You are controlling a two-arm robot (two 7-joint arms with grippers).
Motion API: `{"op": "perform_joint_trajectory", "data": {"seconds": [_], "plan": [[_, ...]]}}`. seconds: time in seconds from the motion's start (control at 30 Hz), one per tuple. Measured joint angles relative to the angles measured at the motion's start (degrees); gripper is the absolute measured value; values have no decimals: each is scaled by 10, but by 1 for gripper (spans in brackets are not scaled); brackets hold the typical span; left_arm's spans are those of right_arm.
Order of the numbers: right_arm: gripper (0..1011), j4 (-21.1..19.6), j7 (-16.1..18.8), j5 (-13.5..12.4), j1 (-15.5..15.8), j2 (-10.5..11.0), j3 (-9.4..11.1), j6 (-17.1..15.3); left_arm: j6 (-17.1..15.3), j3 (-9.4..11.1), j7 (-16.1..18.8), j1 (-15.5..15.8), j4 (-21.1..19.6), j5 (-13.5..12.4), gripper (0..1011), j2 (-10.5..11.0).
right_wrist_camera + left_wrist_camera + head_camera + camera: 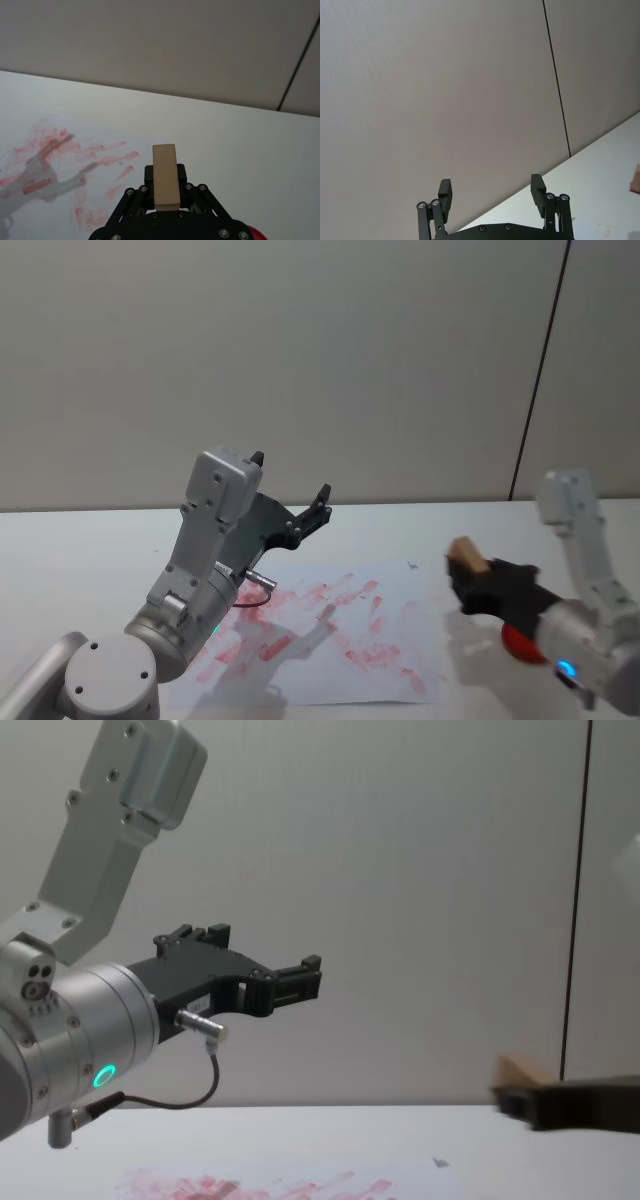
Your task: Use the one hand to pick up the stamp and affix it onto the A4 paper.
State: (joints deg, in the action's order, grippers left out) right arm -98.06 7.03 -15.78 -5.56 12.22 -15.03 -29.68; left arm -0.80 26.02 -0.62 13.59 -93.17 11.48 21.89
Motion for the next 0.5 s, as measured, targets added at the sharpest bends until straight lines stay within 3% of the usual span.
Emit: {"op": "perform_joint_trajectory", "data": {"seconds": [0.2, 0.5], "plan": [[221, -20, -9, -13, 29, 41, 28, -4, 0, 0, 0, 0, 0, 0, 1001, 0], [220, -18, -11, -14, 36, 60, 41, -6, 0, 0, 0, 0, 0, 0, 1001, 0]]}}
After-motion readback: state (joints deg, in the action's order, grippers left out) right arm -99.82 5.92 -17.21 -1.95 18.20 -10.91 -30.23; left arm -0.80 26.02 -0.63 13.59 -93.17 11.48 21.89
